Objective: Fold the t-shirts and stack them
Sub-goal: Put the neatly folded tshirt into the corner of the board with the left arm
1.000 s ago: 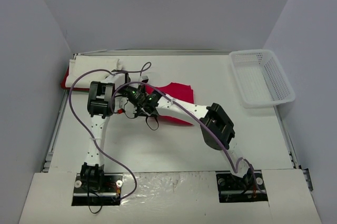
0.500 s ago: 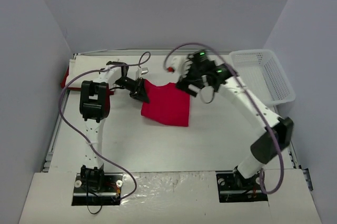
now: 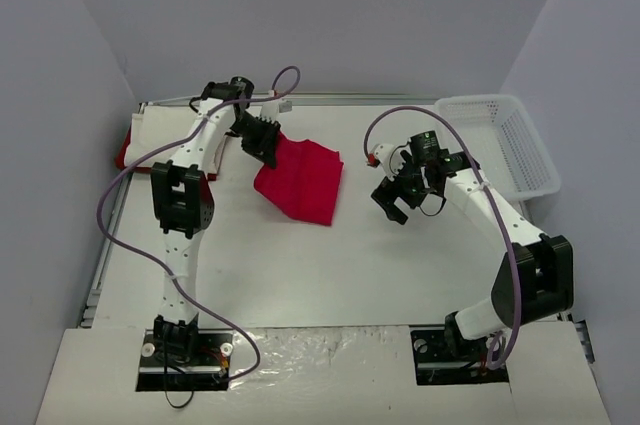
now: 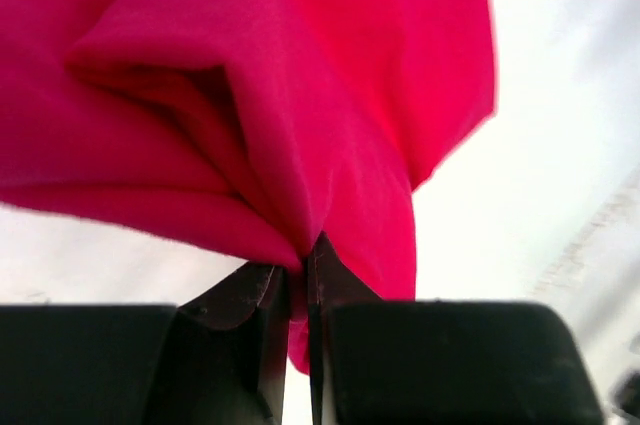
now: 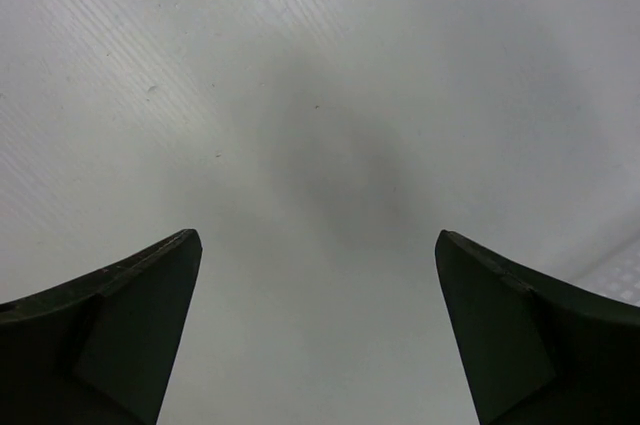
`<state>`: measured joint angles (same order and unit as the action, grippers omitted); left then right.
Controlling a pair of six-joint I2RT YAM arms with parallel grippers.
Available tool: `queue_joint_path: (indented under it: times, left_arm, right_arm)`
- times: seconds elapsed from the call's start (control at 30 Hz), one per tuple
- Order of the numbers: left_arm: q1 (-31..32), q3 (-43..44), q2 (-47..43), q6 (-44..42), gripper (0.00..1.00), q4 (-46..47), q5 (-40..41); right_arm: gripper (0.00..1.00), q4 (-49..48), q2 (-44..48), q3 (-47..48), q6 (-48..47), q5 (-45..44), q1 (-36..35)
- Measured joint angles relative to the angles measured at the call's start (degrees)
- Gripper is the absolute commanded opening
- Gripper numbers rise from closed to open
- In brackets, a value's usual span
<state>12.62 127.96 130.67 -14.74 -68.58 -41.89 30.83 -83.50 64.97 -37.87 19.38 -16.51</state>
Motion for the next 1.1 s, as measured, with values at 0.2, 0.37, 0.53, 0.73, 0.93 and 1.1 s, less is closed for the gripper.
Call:
queue_joint_path:
  times: [0.2,0.37,0.53,0.73,0.93,1.1]
  left_arm:
    - [-0.24,11.63,6.32,-4.44,0.03,-4.09,12.9]
    - [-1.49,14.88,8.46,-6.51,0.02,-6.23,19.69]
    - [-2.56,22.56,8.44,-9.31,0.02,-7.3,27.32]
    - [-3.63,25.16,6.21,-11.28,0.02,-7.34,32.61]
    - [-5.49,25.16,5.18,-11.85,0.02,-7.58,33.62]
    - [-8.02,25.24,4.59,-11.85,0.02,-7.74,33.64]
  right_arm:
    - [1.0,-1.64,-1.38,-0.07,0.68,2.99,0.33]
    - [1.0,-2.71,-2.93,-1.68,0.83,4.57,0.35]
    - [1.0,-2.91,-4.04,-2.99,1.03,5.9,0.35]
    - [1.0,-3.72,-5.95,-3.52,1.03,7.19,0.35]
    - [1.0,-4.0,-8.57,-4.22,1.03,7.28,0.37]
    - [1.0,-4.11,-9.86,-4.5,1.01,7.48,0.37]
